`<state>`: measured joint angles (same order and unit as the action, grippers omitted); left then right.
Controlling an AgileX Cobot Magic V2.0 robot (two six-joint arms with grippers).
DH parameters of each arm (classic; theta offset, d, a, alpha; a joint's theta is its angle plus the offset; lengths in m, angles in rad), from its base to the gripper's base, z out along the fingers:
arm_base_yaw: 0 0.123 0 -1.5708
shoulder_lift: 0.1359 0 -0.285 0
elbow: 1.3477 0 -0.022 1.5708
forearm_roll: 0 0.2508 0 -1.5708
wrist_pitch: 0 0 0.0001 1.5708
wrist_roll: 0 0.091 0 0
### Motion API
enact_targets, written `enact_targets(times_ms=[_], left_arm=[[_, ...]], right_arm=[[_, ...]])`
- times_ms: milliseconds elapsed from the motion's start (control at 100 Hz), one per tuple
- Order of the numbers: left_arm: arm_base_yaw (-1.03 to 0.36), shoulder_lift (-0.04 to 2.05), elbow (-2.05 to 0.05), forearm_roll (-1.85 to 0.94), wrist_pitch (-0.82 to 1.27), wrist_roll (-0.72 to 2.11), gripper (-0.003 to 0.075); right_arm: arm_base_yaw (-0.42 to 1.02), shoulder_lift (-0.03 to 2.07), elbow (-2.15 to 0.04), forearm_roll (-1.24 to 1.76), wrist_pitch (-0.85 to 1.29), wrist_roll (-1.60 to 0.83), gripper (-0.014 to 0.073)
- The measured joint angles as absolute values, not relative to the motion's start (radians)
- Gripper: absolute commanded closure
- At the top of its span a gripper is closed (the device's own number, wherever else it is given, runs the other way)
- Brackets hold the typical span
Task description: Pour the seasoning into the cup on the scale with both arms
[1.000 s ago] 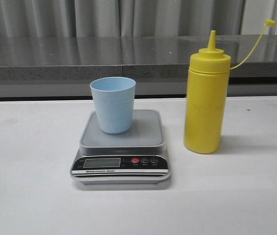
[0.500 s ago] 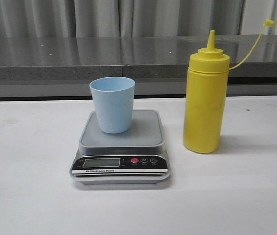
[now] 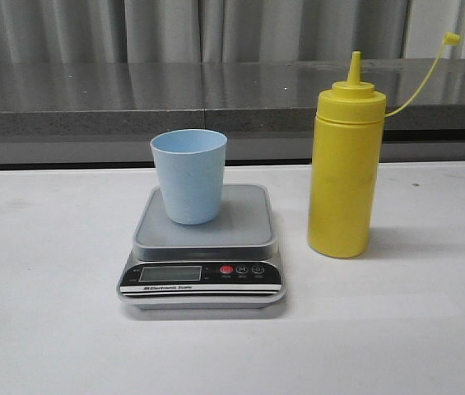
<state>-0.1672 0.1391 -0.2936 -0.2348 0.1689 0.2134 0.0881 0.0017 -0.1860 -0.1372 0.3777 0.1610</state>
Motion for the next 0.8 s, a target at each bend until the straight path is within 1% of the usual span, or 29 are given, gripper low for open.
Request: enact_targets(times_ms=[150,380,800], left_arm=[[-0.167,0.139,-0.294,-0.235,0.169,0.213,0.0740],[-0.167,0.139,-0.294,-0.235,0.169,0.213,0.0740],[-0.167,0.139,-0.294,-0.235,0.169,0.213,0.0740]], right_arm=[[0.062,-0.011,-0.113,-0.114,0.340,0.161,0.0662],[0.062,-0.011,-0.034,-0.105,0.248,0.161,0.0662],[0.062,-0.011,0.028,-0.105,0.218,0.161,0.0662]])
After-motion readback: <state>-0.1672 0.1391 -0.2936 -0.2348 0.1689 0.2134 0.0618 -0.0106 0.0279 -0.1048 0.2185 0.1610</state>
